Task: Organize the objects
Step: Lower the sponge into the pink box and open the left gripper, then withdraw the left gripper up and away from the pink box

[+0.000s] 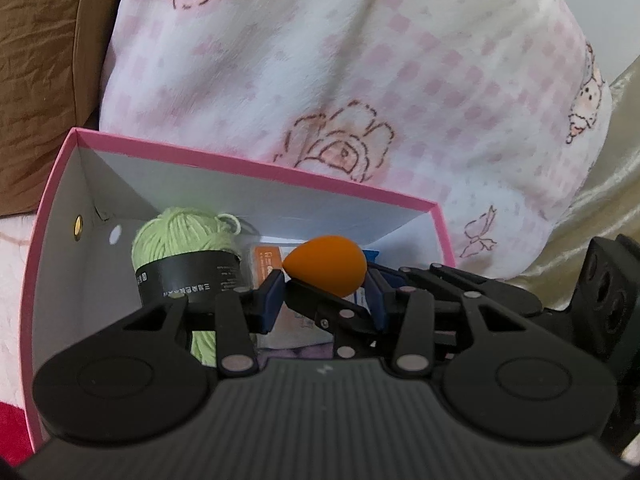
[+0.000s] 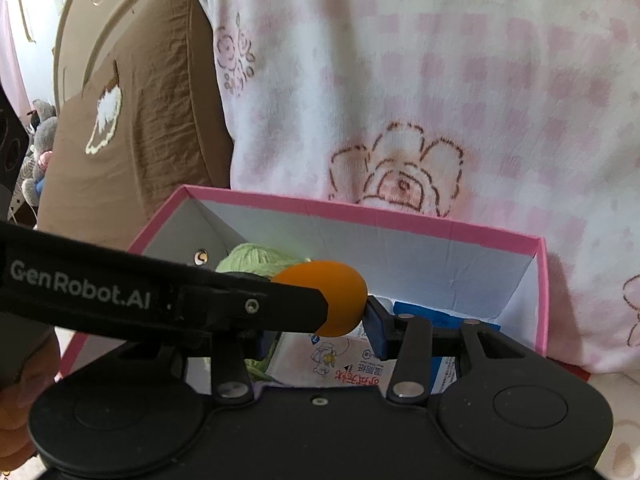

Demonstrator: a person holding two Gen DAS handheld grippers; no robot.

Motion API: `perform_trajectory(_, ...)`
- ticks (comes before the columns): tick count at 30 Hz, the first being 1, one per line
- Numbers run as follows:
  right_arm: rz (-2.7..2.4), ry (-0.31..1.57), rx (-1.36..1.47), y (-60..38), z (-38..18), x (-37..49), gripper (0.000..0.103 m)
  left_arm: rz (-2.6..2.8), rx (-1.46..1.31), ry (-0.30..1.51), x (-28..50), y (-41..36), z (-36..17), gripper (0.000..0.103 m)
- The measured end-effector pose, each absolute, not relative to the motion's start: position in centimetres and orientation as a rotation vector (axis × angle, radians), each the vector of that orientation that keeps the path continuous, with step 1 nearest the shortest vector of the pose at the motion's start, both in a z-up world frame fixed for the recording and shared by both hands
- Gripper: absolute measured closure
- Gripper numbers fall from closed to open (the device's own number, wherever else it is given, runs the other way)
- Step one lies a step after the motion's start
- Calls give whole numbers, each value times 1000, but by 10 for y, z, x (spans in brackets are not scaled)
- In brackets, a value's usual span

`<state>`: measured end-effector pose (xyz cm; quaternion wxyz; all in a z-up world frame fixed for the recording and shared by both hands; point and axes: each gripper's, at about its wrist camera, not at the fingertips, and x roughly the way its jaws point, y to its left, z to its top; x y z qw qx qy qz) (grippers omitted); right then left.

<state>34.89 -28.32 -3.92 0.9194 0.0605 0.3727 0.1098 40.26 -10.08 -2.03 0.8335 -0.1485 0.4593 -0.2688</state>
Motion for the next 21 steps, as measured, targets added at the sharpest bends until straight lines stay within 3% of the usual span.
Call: perform_trajectory(21,164,782,102,-297,-32,322,44,-437,-257,923,372,-75,-5,59)
